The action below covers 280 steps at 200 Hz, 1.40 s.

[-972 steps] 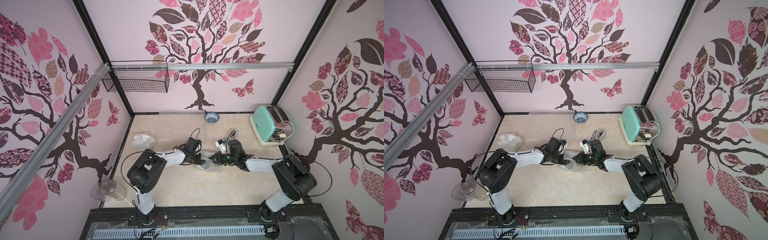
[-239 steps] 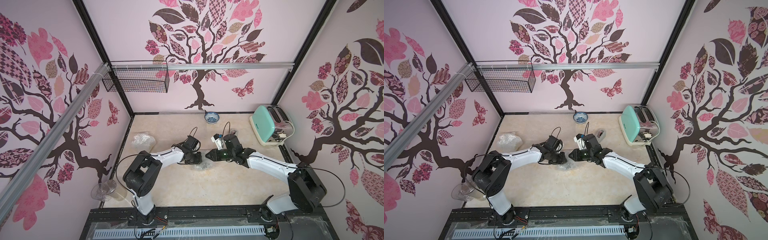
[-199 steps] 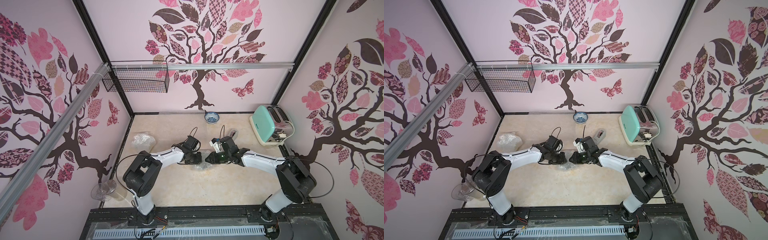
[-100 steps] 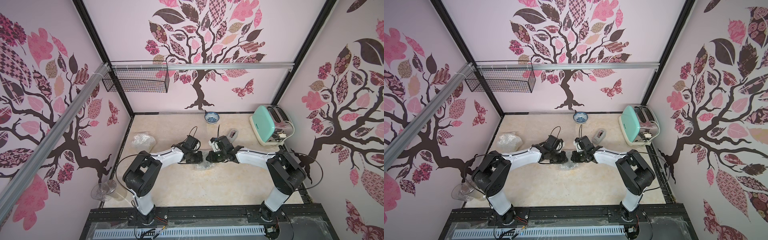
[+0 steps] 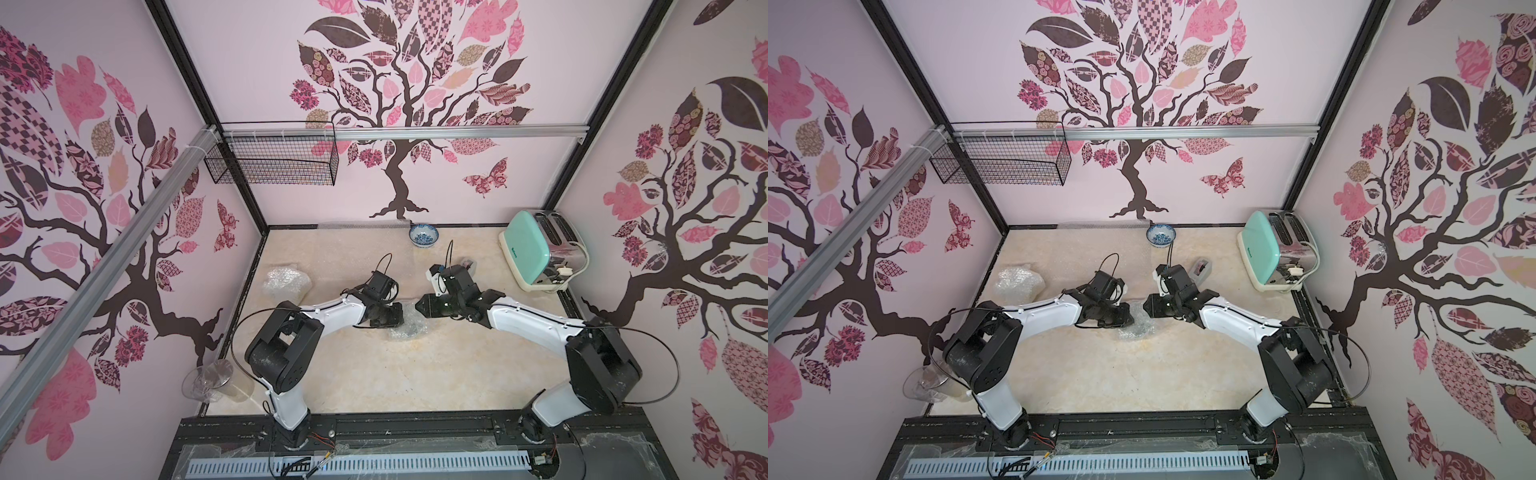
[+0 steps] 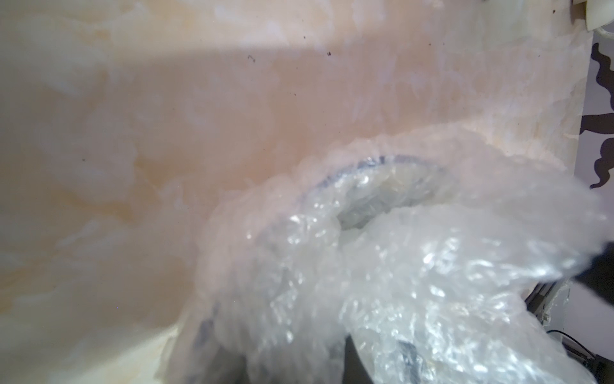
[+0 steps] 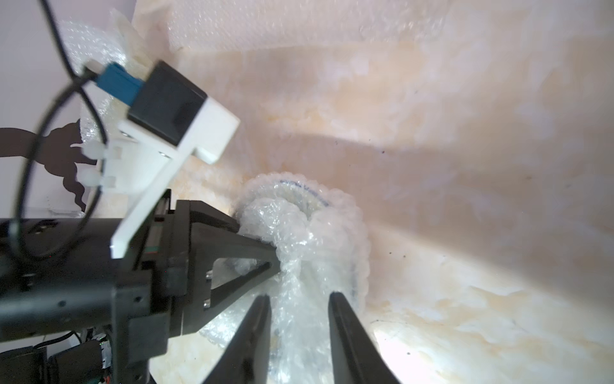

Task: Wrap bowls in bubble wrap
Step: Wrap the bowl in bubble wrap, then tear off the tape using the Tape Cutter.

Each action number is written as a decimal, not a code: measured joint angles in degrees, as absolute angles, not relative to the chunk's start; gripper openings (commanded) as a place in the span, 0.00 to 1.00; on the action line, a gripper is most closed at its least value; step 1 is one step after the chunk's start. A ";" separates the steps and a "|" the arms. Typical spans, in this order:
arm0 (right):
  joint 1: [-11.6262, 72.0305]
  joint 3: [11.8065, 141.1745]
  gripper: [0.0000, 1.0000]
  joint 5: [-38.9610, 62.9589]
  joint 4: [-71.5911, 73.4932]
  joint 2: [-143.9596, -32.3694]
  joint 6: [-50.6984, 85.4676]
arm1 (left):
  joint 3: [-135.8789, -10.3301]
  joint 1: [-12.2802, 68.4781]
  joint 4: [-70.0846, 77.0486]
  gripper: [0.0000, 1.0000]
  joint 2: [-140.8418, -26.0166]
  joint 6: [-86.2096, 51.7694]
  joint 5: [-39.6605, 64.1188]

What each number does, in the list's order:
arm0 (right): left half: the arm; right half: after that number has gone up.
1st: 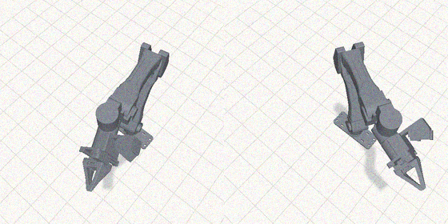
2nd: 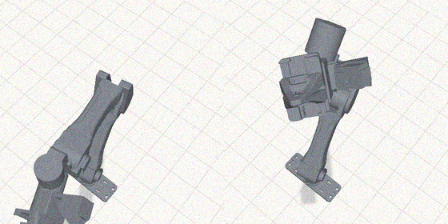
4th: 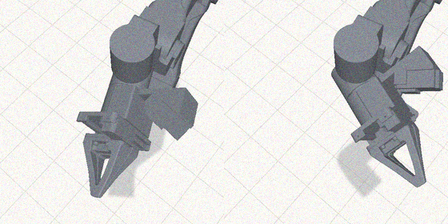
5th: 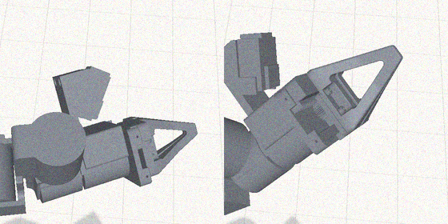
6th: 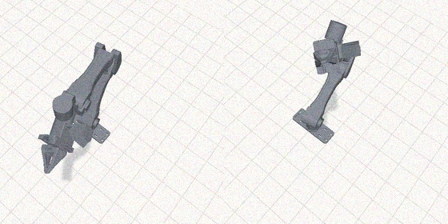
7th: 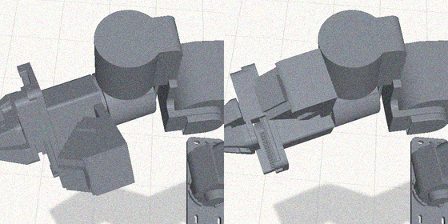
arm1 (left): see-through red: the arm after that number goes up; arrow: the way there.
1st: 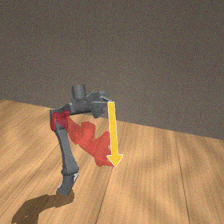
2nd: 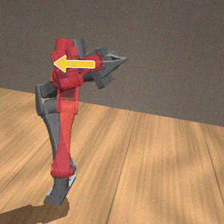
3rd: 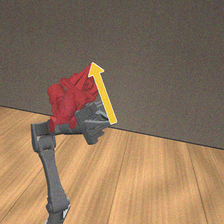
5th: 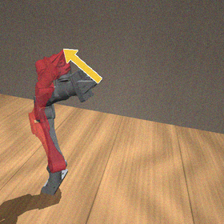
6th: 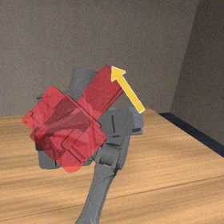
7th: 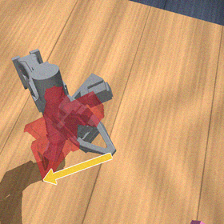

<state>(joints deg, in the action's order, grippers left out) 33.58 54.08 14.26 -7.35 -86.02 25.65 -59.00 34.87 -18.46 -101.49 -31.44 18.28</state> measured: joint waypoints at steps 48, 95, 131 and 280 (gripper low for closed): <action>18.68 52.12 0.48 15.33 -4.01 -80.66 27.79 | -59.18 35.16 -19.03 0.12 -101.47 -31.27 17.78; 1.41 49.01 0.45 19.81 5.30 -86.56 33.91 | -59.37 35.29 -19.40 0.12 -101.47 -31.18 17.39; 0.71 53.08 0.43 23.97 7.70 -95.29 36.77 | -59.55 35.29 -19.88 0.12 -101.47 -30.76 17.21; 0.95 57.74 0.34 33.74 16.08 -109.73 43.00 | -59.86 35.29 -20.56 0.11 -101.60 -29.91 17.17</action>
